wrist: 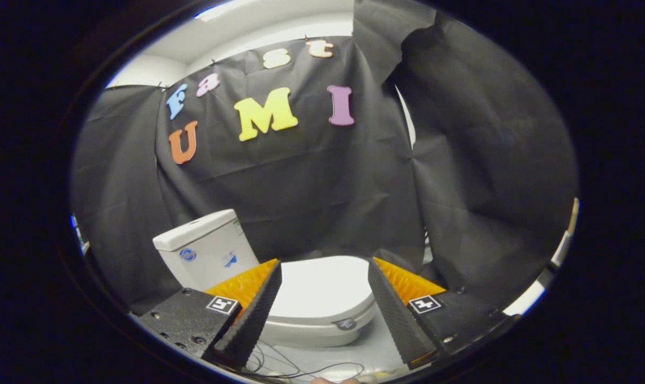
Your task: Open the toilet lid.
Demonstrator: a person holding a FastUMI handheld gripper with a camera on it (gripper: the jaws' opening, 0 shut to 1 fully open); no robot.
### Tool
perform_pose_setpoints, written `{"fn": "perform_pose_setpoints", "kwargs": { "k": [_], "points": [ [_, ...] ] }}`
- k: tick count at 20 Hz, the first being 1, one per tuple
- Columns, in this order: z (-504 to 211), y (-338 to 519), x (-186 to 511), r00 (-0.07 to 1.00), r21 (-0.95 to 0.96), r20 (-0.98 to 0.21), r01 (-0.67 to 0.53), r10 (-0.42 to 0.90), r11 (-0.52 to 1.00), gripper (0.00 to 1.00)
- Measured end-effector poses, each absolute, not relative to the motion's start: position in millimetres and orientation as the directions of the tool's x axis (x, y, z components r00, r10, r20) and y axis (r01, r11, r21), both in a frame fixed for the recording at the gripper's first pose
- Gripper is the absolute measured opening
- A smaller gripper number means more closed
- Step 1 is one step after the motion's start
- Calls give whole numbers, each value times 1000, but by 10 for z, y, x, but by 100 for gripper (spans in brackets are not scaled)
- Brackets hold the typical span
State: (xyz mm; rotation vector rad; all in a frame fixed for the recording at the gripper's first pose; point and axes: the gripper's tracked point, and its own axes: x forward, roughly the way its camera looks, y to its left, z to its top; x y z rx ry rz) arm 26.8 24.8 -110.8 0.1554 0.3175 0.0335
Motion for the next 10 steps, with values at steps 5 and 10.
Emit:
{"fn": "perform_pose_setpoints", "kwargs": {
  "k": [5, 10],
  "points": [
    [-1878, 355, 315, 850, 322, -510, 49, 130, 945, 100],
    [-2337, 263, 388, 791, 421, -594, 154, 144, 894, 100]
  ]
}}
